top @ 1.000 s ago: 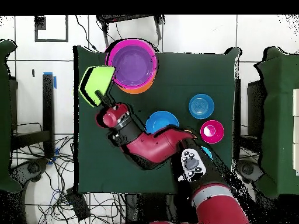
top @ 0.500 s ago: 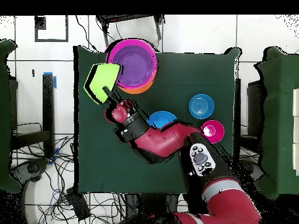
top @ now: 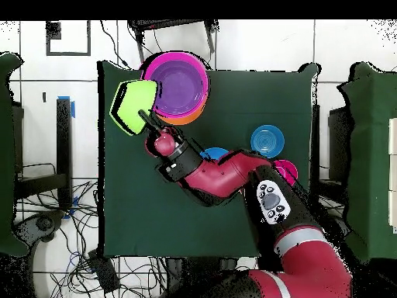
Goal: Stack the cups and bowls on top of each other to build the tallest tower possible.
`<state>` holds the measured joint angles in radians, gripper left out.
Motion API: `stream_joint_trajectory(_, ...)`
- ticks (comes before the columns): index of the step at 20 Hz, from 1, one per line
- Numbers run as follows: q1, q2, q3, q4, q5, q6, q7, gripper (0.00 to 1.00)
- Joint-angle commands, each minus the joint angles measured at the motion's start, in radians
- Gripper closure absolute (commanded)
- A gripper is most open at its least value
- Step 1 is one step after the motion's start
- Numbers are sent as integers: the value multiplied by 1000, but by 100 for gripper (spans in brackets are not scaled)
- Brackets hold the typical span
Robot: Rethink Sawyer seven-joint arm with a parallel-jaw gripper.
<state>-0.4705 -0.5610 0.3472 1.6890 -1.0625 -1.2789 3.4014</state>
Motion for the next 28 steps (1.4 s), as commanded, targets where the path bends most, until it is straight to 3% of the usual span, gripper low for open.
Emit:
stream_joint_trajectory(1, -27, 41, 95, -116, -121, 161, 426, 100)
stream_joint_trajectory(12, -57, 121, 99, -246, -176, 151, 596, 100)
stream_joint_trajectory(25, -57, 238, 95, -442, -309, 99, 872, 100)
stream_joint_trajectory(28, -57, 232, 93, -449, -323, 85, 931, 100)
